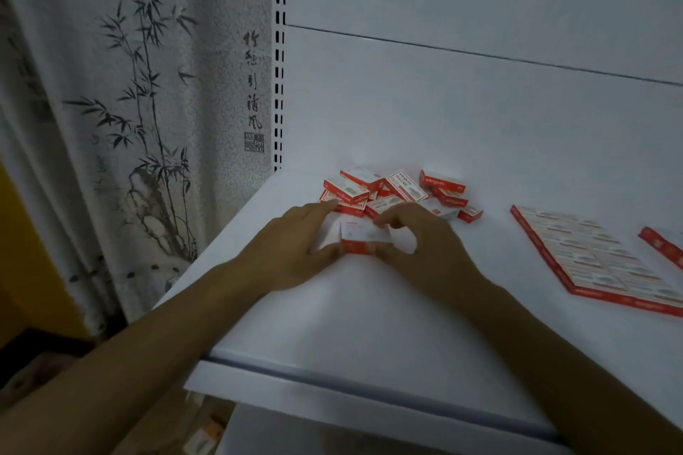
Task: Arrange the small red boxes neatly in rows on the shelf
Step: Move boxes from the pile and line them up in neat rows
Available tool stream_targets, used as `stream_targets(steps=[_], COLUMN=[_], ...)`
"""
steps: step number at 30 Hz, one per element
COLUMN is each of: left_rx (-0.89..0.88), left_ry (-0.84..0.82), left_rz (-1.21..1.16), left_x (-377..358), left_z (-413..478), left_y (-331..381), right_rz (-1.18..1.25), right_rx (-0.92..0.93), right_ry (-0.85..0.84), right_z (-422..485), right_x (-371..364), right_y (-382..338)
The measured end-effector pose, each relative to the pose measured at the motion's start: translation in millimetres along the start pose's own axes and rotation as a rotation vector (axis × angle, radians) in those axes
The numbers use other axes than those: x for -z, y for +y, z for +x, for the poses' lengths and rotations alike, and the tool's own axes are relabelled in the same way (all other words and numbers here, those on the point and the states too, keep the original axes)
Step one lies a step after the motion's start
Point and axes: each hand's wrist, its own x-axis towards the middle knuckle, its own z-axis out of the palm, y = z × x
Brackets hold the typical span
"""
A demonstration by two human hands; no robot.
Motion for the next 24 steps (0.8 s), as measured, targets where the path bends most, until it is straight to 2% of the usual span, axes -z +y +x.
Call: stream_targets(steps=[4, 8, 15, 19, 24], left_rx=[-0.004, -0.036, -0.052, -0.084, -0.16], left_ry=[-0.026, -0.034, -0.071, 0.014, 0.136], left_rz=[0.028, 0.036, -0.093, -0.083, 0.037], left_x=[2, 1, -1, 3, 6], left_z=[-2, -2, 1, -3, -8], left_y=[5, 2, -3, 4, 12], right_rz=[-0.059, -0.091, 0.041, 0.032, -0.097], right_rx=[-0.114, -0.128, -0.098, -0.099, -0.052], right_ry=[-0.184, -0.16, -0.087, -0.08, -0.049], right_z=[1, 3, 2, 0, -2], right_x=[-8, -11, -9, -13, -3], right_y=[5, 10, 1, 0, -5])
